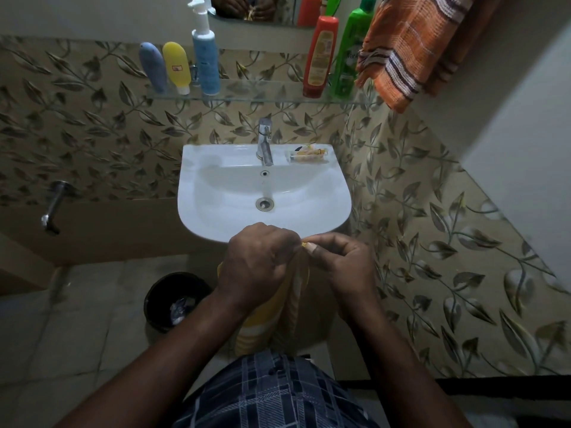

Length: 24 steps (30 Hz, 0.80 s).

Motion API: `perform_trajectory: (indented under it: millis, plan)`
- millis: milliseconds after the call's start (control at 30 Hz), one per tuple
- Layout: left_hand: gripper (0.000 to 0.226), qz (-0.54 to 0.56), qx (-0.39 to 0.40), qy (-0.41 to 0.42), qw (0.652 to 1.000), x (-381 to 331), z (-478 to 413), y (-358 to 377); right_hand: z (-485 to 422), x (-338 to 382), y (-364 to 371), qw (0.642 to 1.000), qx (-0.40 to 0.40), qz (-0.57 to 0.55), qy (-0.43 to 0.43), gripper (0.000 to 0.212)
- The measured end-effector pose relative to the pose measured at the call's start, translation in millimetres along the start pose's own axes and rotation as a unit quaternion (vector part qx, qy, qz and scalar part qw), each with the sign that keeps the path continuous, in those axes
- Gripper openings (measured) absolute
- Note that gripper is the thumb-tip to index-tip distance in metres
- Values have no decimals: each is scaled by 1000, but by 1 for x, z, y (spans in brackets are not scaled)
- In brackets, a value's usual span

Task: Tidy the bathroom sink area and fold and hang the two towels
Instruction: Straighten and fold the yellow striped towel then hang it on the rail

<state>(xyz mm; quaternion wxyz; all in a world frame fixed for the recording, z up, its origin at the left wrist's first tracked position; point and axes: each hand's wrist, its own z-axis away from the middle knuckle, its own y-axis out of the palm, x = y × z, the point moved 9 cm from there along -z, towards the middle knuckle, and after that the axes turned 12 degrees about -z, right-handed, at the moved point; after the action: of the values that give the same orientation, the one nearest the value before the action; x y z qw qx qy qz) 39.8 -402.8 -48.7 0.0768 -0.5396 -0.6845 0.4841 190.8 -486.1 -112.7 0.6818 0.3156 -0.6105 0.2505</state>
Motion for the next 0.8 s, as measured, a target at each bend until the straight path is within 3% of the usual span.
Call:
perform_trajectory:
  millis: [267,467,800]
  plan:
    - [30,-8,10,10,1000,-1,9,5,7,-8,1,1000,-15,18,16,15]
    - [11,-28,13,9,999,0,14,8,12,-3,3,999,-27,24,4,11]
    - [8,27,-32,-37,998,5,15,-6,16,5,12,1000,5,13,-9,8]
